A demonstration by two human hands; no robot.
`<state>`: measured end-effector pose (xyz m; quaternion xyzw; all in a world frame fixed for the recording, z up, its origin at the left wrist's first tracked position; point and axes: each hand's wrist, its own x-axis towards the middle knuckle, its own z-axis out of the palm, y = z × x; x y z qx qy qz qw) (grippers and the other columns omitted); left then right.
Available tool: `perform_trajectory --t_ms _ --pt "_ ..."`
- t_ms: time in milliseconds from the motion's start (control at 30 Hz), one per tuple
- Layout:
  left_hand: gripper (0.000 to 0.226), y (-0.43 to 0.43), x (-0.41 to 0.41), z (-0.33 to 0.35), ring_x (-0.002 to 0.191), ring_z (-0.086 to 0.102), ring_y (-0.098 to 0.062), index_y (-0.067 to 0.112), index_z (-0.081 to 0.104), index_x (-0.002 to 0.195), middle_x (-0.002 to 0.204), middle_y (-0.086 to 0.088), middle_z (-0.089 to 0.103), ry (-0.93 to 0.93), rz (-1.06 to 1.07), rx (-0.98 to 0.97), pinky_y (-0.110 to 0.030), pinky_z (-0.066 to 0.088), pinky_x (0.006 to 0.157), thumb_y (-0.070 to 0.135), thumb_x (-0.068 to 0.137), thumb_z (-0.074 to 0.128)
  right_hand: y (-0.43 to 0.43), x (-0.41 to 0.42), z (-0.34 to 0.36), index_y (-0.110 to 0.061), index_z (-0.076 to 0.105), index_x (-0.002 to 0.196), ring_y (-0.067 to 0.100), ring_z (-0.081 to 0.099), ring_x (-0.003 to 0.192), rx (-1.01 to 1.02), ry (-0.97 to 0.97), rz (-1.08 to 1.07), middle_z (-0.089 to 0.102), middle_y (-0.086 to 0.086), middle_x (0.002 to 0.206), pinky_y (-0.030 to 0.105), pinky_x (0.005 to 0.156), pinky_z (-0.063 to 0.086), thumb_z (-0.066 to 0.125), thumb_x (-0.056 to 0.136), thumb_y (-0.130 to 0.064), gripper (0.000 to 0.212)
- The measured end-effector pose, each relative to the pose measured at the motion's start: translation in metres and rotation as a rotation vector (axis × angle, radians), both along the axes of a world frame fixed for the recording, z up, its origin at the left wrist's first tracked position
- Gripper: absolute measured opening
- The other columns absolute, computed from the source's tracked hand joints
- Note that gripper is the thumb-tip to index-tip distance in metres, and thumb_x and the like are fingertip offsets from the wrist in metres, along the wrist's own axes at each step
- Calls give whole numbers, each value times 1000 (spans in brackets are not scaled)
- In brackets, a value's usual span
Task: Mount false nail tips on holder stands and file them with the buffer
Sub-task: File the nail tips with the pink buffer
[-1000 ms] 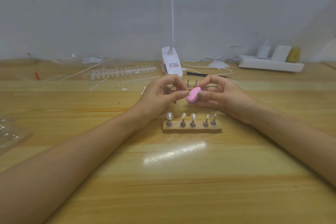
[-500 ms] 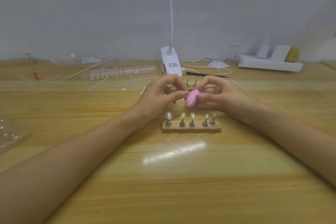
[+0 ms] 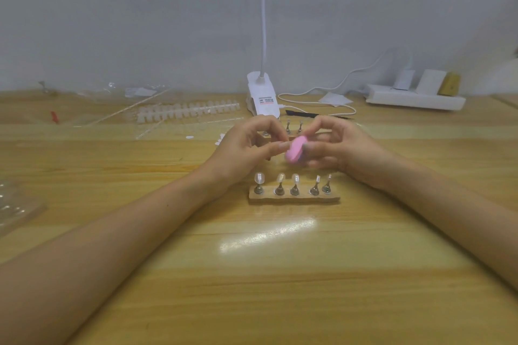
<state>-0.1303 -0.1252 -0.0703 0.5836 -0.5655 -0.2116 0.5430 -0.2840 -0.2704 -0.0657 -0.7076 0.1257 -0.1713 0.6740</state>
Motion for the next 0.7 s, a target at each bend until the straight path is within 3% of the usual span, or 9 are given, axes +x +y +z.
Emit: perform_trajectory --t_ms 67,200,300,433,533,633,700 --pt "12 0 0 0 68 55 -10 13 63 81 86 -5 59 1 6 -1 -18 45 62 7 90 67 2 1 -2 -17 62 91 26 75 89 -93 50 73 76 16 104 24 67 58 73 84 -14 14" --pt "12 0 0 0 71 54 -14 13 64 81 87 -10 60 -18 6 2 -19 46 63 7 90 68 -2 1 -3 -11 59 98 21 75 91 7 -27 -55 77 14 97 22 69 58 72 80 -19 23" --pt "14 1 -1 0 73 55 -14 16 65 79 89 -11 62 -64 -1 7 -22 46 65 7 89 69 -5 2 -2 -13 61 94 19 74 90 -1 2 -19 77 13 97 22 69 58 74 77 -21 23" --pt "14 1 0 1 72 55 -12 17 64 80 87 -3 61 1 7 -2 -18 46 63 8 90 68 -4 2 -4 -13 60 95 27 75 94 -41 16 -17 76 16 102 27 73 61 74 80 -18 21" --pt "13 0 0 0 72 55 -13 15 63 80 88 -10 62 -37 7 -8 -22 46 64 7 90 68 0 2 -4 -13 61 95 33 74 97 -86 30 35 75 18 104 37 84 61 74 81 -18 19" --pt "14 0 0 1 73 56 -10 15 63 80 87 -5 61 -35 -2 -15 -19 47 64 6 90 68 -1 1 -2 -10 59 96 30 75 94 -10 -23 -55 76 18 98 32 79 62 72 79 -17 22" --pt "15 0 -1 1 73 56 -7 15 63 80 87 -4 60 -24 2 -23 -18 46 65 5 90 67 1 2 -3 -11 59 95 33 74 96 -67 23 -5 75 20 101 37 84 61 73 80 -15 20"
